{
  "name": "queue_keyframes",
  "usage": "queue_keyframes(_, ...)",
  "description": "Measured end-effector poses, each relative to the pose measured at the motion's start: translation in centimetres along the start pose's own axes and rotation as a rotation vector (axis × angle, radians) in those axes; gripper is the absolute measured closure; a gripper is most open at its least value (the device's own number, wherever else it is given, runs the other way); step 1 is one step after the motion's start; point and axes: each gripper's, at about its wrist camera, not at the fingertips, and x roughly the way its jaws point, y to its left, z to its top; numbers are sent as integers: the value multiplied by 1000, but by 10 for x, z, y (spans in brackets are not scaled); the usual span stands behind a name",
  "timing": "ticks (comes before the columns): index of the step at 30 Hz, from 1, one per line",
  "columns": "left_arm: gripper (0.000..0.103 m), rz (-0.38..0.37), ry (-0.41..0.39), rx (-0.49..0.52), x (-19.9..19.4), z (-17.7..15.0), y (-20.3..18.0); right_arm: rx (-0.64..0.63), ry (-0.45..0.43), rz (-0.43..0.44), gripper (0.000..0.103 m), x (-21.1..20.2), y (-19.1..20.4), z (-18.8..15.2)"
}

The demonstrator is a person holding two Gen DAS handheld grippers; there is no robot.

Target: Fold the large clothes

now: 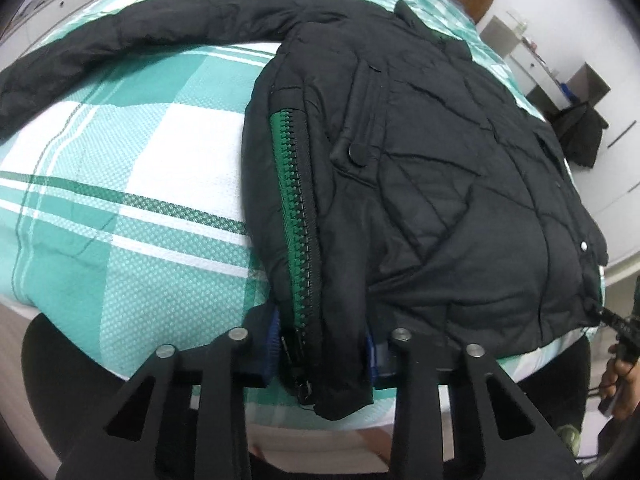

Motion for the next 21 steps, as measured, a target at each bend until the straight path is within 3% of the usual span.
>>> queue_keyframes(7, 76, -3, 30, 31, -16, -8, 3, -18, 10, -17, 77, -9, 1, -3)
queue_keyframes(10, 71, 25, 25, 49, -14, -6, 0, -3, 5, -42, 65, -4, 1, 4)
queue_keyframes(12, 66, 41, 26, 59, -14, -4, -5, 18, 24, -62, 51, -3, 0, 7)
queue_keyframes(13, 63, 43, 22, 67, -18, -4, -5, 27, 20, -55, 51, -7, -2, 7)
queue_keyframes(17, 54, 33, -21, 82, -39, -1, -6, 11, -54, -55, 51, -36, -8, 16)
queue_keyframes(21, 45, 25, -124, 75, -65, 4, -7, -9, -152, -66, 51, -65, -7, 29)
